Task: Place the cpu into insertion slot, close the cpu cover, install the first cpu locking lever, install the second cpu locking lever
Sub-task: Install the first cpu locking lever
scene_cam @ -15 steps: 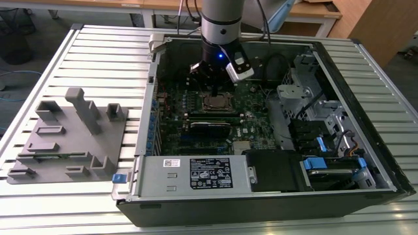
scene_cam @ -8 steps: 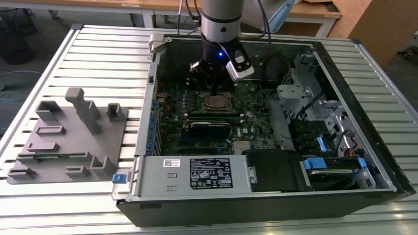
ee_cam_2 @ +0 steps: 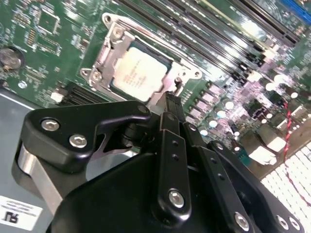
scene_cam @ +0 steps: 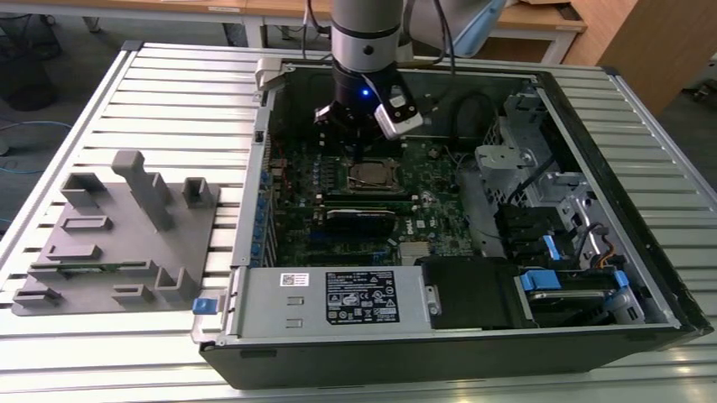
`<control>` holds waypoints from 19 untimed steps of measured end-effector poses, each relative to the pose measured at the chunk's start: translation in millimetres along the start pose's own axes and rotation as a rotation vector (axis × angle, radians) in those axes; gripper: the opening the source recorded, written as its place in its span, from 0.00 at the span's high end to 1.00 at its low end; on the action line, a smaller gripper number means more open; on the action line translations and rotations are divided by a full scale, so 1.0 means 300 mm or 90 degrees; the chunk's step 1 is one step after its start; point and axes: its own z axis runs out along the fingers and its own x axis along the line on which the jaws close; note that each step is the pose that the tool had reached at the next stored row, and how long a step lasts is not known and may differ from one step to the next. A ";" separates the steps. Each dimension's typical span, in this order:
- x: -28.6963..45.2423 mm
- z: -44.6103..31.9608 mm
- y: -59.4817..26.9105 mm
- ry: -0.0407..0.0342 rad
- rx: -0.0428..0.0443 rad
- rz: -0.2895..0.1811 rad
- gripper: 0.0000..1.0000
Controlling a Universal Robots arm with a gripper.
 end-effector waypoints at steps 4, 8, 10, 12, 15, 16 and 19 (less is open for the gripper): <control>0.014 0.000 0.001 -0.0001 0.0002 0.000 0.89; 0.015 -0.006 0.001 0.0000 0.0002 0.000 0.89; 0.014 -0.020 0.002 -0.0001 0.0002 0.000 0.89; 0.013 -0.036 0.002 -0.0001 0.0001 0.000 0.89; 0.012 -0.058 0.003 -0.0001 0.0002 0.000 0.89; 0.012 -0.060 0.003 -0.0001 0.0002 0.000 0.89; 0.018 -0.060 0.003 -0.0003 0.0002 0.000 0.89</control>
